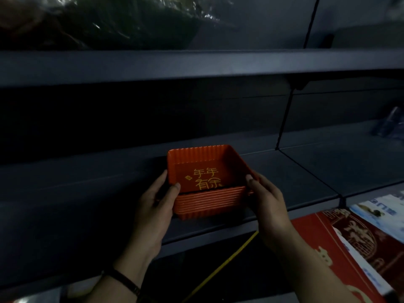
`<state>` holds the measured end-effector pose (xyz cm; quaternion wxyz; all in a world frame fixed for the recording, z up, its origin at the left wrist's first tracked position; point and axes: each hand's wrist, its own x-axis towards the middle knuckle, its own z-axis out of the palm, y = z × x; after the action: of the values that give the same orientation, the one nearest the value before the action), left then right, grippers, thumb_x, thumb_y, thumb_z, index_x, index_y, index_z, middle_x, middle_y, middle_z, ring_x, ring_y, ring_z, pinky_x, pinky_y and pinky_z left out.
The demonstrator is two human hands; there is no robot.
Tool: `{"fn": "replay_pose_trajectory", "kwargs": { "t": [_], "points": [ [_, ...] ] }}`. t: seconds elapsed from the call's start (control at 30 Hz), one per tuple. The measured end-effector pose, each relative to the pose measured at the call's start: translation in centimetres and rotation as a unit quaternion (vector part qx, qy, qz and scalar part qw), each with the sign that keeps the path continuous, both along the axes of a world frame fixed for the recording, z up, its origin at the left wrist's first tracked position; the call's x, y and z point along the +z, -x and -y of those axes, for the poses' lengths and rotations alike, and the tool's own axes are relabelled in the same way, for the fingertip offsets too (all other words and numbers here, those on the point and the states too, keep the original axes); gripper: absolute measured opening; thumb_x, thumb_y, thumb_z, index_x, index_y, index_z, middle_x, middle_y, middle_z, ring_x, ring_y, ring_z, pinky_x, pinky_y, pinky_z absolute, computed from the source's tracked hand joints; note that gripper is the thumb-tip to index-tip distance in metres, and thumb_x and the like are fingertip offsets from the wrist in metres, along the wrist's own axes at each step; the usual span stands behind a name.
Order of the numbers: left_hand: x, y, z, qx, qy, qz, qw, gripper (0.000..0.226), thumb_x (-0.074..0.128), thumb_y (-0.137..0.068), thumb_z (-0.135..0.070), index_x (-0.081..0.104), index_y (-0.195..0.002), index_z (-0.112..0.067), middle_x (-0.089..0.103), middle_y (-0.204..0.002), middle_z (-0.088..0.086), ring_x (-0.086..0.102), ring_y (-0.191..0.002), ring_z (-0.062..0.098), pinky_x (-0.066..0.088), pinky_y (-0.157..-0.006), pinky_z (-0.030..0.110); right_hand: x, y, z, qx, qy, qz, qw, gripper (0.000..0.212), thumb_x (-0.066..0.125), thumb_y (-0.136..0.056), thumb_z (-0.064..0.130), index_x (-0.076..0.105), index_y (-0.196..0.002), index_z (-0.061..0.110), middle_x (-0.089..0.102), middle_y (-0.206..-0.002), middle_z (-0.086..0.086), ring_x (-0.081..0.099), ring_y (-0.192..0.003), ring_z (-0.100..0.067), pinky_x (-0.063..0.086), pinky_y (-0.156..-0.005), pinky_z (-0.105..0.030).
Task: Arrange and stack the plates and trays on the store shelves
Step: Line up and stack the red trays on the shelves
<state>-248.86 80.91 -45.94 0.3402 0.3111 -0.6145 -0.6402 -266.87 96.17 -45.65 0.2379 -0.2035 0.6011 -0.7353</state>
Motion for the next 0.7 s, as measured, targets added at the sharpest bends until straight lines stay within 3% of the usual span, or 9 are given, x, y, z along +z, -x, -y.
{"fn": "replay_pose_trajectory", "kwargs": {
  "t": [0.13, 0.3, 0.37, 0.5, 0.6, 0.7],
  "points": [
    [2.3, -2.3, -2.9, -0.008, 0.021, 0.002, 1.000, 0.044, 0.065, -0.101, -0.042, 0.060, -0.144, -0.050, 0.076, -0.126, -0.014, 0.074, -0.114, 0.008, 0.059, -0.101, 0.045, 1.5, -2.9, -3.4, -0.027, 0.018, -0.006, 0.999, 0.030, 0.062, -0.104, 0.037, 0.073, -0.129, 0.026, 0.079, -0.105, -0.002, 0.073, -0.103, -0.023, 0.055, -0.093, -0.041],
    [6.9, -5.1, -7.1, -0.003, 0.011, -0.021, 1.000, 0.019, 0.066, -0.102, -0.035, 0.070, -0.112, -0.050, 0.081, -0.099, -0.019, 0.077, -0.087, -0.003, 0.059, -0.064, 0.020, 5.4, -6.4, -8.0, -0.047, 0.039, 0.001, 0.998, 0.026, 0.066, -0.101, 0.037, 0.077, -0.119, 0.022, 0.081, -0.100, -0.002, 0.078, -0.092, -0.017, 0.057, -0.086, -0.036],
    [8.9, -6.6, -9.2, -0.004, 0.014, -0.033, 0.999, 0.016, 0.067, -0.102, -0.034, 0.071, -0.107, -0.048, 0.081, -0.095, -0.019, 0.077, -0.083, -0.003, 0.058, -0.061, 0.019, 7.4, -8.1, -10.3, -0.048, 0.041, -0.007, 0.998, 0.019, 0.065, -0.102, 0.033, 0.078, -0.113, 0.024, 0.082, -0.095, 0.000, 0.079, -0.084, -0.012, 0.056, -0.081, -0.033],
    [12.9, -9.6, -13.9, -0.031, 0.035, -0.051, 0.998, 0.014, 0.060, -0.105, -0.035, 0.072, -0.105, -0.044, 0.082, -0.090, -0.017, 0.077, -0.080, -0.002, 0.058, -0.057, 0.018, 12.1, -11.3, -14.9, -0.080, 0.029, -0.039, 0.996, 0.016, 0.067, -0.101, 0.033, 0.081, -0.101, 0.025, 0.082, -0.087, 0.004, 0.078, -0.080, -0.012, 0.057, -0.087, -0.041],
    [16.0, -11.5, -17.1, -0.052, 0.059, -0.068, 0.995, 0.018, 0.059, -0.105, -0.038, 0.072, -0.097, -0.047, 0.082, -0.090, -0.016, 0.077, -0.080, -0.001, 0.058, -0.062, 0.021, 15.6, -13.1, -18.1, -0.096, 0.023, -0.075, 0.992, 0.026, 0.065, -0.102, 0.033, 0.086, -0.085, 0.030, 0.082, -0.087, 0.001, 0.079, -0.083, -0.016, 0.058, -0.086, -0.043],
    [19.1, -12.5, -19.2, -0.057, 0.085, -0.087, 0.991, 0.010, 0.062, -0.102, -0.043, 0.070, -0.098, -0.048, 0.081, -0.094, -0.020, 0.078, -0.086, 0.000, 0.061, -0.073, 0.028, 18.5, -14.2, -20.8, -0.115, 0.036, -0.097, 0.988, 0.020, 0.067, -0.100, 0.038, 0.086, -0.097, 0.031, 0.082, -0.091, -0.003, 0.078, -0.095, -0.027, 0.058, -0.095, -0.051]
  ]
}}
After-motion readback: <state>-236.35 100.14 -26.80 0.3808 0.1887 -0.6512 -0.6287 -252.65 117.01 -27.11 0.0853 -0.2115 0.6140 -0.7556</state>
